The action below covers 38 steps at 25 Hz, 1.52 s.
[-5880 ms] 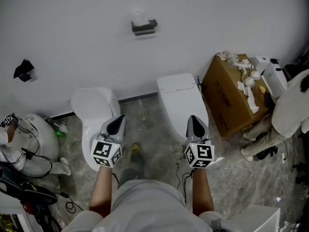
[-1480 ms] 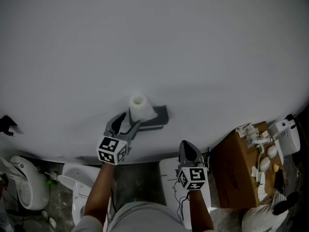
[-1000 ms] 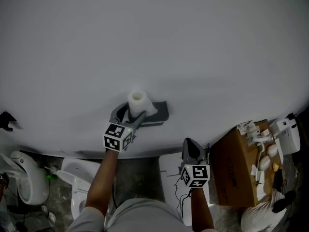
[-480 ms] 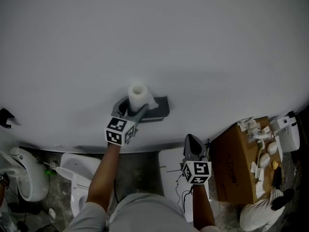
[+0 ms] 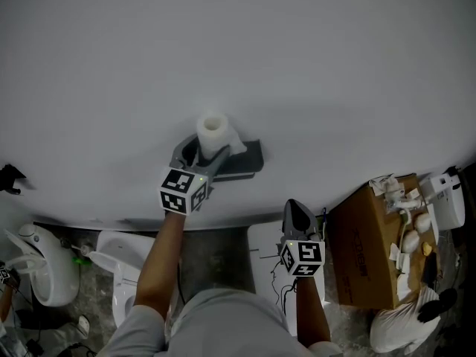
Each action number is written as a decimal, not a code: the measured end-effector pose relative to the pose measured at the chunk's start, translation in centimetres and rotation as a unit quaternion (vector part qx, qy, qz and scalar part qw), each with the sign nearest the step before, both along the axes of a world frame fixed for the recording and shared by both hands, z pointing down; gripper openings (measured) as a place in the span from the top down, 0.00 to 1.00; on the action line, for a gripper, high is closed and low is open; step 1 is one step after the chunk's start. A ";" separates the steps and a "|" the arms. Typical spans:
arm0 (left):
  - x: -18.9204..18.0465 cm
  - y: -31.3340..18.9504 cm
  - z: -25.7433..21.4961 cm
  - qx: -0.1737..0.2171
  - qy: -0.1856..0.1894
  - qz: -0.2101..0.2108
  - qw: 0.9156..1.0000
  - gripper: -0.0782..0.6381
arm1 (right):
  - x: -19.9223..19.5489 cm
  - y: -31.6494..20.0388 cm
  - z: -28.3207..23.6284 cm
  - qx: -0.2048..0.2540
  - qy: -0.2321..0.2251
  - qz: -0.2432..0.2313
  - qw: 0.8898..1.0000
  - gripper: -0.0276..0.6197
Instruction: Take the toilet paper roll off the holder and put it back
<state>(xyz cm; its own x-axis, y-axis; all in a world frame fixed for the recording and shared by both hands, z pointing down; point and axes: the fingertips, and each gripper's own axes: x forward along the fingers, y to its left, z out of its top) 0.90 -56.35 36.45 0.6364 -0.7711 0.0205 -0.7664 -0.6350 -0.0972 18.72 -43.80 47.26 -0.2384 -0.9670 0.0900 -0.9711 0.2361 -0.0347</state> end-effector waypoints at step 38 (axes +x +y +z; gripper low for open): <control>-1.1 1.6 -12.8 0.046 0.015 0.038 0.998 0.48 | -1.7 -0.6 -1.4 0.021 -0.012 -0.009 1.000 0.96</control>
<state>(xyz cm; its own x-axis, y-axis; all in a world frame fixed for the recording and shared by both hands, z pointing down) -0.24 -54.73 23.63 0.6927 -0.7180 -0.0679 -0.7195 -0.6814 -0.1345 17.06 -44.37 45.87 -0.2582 -0.9651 0.0445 -0.9655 0.2561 -0.0469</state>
